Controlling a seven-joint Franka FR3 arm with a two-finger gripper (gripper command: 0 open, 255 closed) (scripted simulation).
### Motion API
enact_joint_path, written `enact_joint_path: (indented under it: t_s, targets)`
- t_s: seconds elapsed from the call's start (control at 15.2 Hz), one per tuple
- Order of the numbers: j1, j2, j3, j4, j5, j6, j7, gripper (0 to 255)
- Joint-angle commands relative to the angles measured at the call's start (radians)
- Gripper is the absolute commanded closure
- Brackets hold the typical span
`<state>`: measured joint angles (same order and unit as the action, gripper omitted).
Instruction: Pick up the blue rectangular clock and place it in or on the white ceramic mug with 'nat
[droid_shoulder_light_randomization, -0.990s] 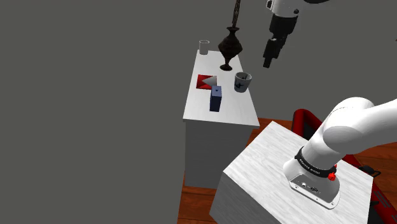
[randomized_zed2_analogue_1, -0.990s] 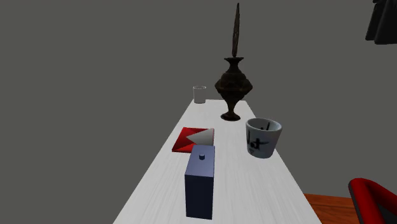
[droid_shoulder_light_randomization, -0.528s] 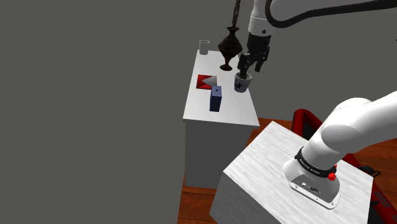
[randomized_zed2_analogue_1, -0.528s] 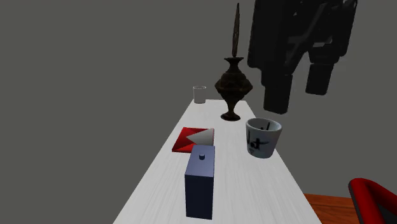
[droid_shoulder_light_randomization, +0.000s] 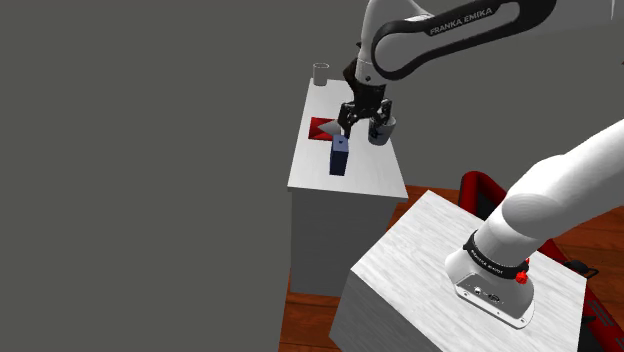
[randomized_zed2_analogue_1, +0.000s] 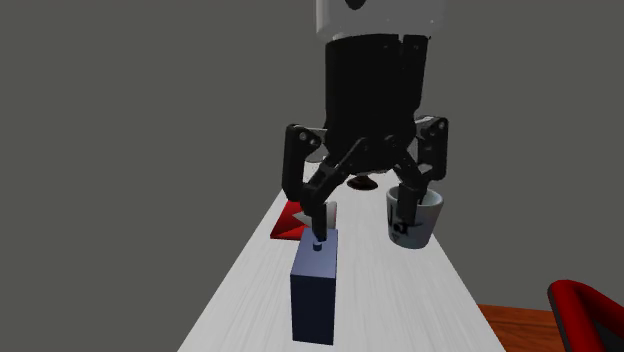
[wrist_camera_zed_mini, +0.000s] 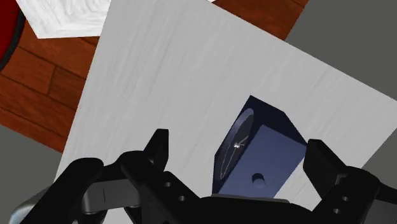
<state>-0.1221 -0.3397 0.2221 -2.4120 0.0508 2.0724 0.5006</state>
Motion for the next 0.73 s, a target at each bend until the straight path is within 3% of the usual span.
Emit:
enact_joint_path:
  t_s: [0.0,0.26,0.66]
  targets:
    - [-0.014,0.075,0.020,0.028,0.001,0.055,0.089,0]
    - [-0.039,0.230,0.041,0.087,-0.016,0.161,0.253,0]
    - [-0.038,0.272,0.043,0.058,-0.029,0.231,0.264,0]
